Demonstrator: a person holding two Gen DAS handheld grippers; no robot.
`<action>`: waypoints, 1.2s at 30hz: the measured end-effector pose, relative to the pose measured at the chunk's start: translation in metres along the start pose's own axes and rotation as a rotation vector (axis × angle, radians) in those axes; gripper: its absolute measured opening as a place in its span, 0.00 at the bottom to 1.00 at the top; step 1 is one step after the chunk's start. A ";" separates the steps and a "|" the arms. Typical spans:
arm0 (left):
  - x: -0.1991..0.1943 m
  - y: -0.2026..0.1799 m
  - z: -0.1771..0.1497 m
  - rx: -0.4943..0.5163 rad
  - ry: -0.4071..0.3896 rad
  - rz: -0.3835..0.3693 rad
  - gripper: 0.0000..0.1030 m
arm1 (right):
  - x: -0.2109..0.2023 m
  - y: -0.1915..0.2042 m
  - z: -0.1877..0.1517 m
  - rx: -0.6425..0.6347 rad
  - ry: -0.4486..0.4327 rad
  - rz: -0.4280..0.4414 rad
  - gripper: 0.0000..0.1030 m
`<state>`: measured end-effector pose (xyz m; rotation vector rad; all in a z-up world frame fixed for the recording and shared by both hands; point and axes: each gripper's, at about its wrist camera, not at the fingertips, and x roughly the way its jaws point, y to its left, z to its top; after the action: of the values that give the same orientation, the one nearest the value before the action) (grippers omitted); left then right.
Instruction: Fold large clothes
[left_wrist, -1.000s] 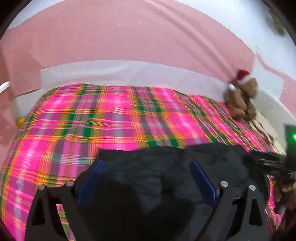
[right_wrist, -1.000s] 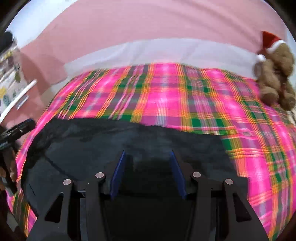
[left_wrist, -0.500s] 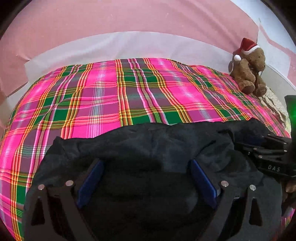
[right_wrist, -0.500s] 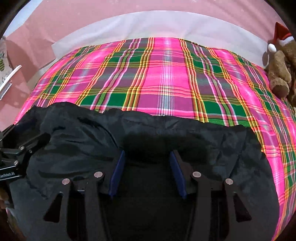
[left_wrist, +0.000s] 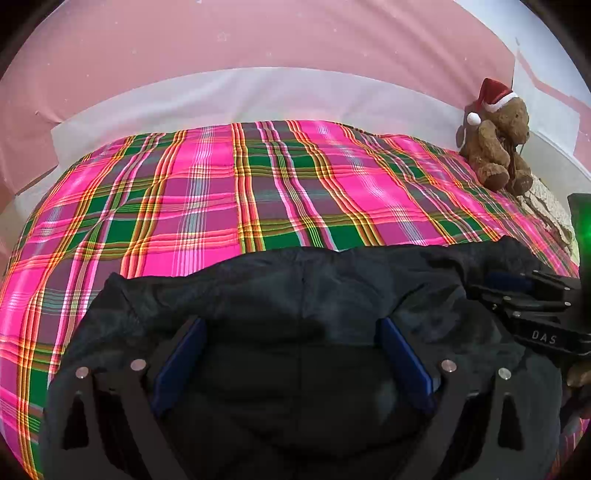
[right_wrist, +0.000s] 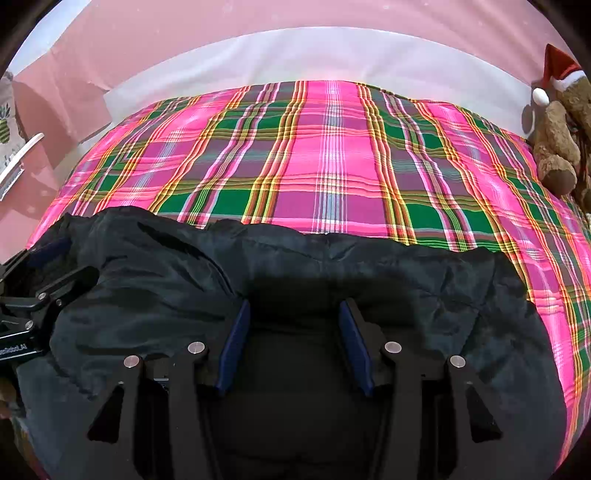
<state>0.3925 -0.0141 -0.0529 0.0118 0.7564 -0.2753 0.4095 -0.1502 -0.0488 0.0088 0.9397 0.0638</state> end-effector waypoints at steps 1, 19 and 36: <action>0.000 0.000 0.000 -0.001 -0.001 0.000 0.93 | 0.001 0.000 0.000 0.001 -0.002 0.000 0.49; -0.091 0.039 -0.011 0.003 -0.114 0.013 0.93 | -0.104 -0.032 -0.015 0.027 -0.138 0.000 0.49; -0.071 0.100 -0.059 -0.172 -0.047 0.018 0.94 | -0.090 -0.079 -0.073 0.062 -0.088 -0.100 0.51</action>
<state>0.3285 0.1058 -0.0568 -0.1503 0.7310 -0.1924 0.3017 -0.2358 -0.0221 0.0223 0.8525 -0.0581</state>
